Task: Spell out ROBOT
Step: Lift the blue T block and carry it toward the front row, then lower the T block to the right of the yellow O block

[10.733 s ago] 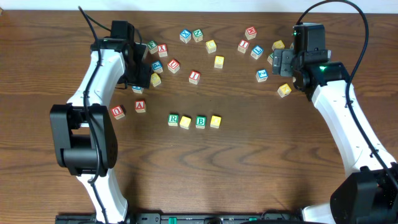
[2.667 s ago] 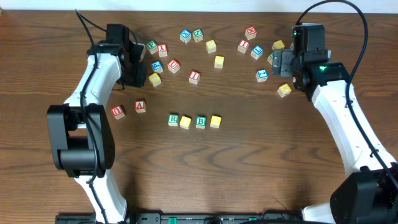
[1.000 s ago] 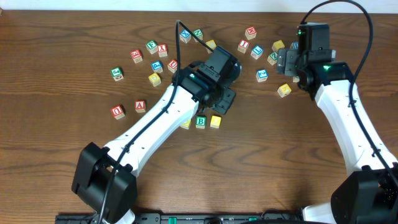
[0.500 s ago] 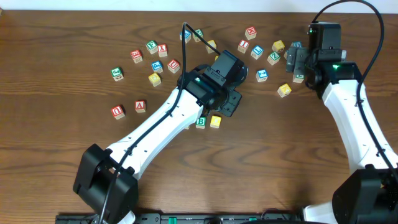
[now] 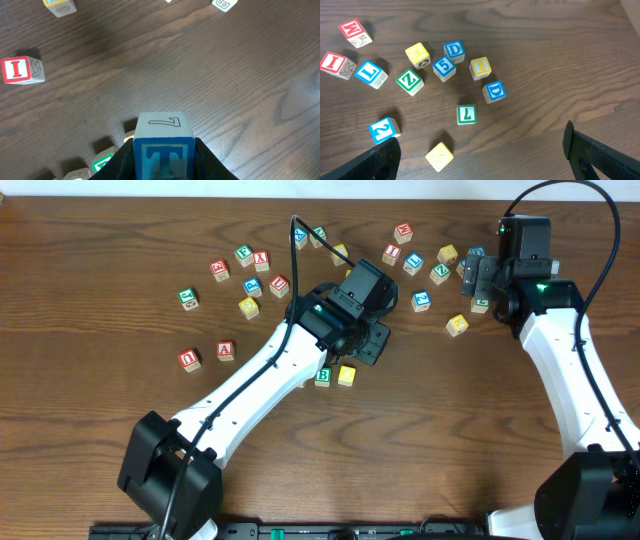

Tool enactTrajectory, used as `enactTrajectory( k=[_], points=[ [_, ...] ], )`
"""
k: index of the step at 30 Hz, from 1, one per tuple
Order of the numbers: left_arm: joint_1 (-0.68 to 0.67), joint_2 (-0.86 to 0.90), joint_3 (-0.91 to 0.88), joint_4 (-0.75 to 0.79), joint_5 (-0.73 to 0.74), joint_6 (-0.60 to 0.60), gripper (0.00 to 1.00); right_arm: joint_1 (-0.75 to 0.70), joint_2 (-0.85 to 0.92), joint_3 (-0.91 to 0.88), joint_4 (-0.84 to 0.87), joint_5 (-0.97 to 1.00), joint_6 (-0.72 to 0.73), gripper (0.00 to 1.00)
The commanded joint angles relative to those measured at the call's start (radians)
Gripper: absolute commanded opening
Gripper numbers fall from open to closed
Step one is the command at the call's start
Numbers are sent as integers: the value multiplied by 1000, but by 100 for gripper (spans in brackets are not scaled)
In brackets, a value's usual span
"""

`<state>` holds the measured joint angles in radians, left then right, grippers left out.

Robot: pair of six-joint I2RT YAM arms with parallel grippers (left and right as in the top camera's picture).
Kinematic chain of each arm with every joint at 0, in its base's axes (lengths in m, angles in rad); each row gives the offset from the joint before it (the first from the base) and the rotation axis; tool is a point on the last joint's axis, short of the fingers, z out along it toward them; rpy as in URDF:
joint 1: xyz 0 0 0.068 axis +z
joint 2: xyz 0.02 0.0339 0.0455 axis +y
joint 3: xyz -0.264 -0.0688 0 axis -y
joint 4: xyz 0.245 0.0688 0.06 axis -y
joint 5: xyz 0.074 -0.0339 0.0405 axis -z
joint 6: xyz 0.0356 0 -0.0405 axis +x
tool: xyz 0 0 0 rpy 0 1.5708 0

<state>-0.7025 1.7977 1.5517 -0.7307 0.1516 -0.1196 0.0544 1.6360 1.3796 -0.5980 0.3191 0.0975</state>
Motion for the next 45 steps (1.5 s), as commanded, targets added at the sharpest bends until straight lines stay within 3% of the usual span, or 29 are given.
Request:
enactTrajectory(
  k=[1,2,14,34,45],
  points=[
    [-3,26,3,4,-2,-22,19,-10,-1,8,3,19,-10,99],
    [-4,34,3,4,-2,-26,15,-10,-1,8,3,19,-10,99],
    [-6,184,3,20,-1,-74,13,-10,-1,8,3,19,-10,99],
    [-82,189,3,34,-2,-89,13,-11,-1,8,3,19,-10,99],
    [-94,189,-17,42,-6,-89,8,-16,-1,8,3,19,-10,99]
  ],
)
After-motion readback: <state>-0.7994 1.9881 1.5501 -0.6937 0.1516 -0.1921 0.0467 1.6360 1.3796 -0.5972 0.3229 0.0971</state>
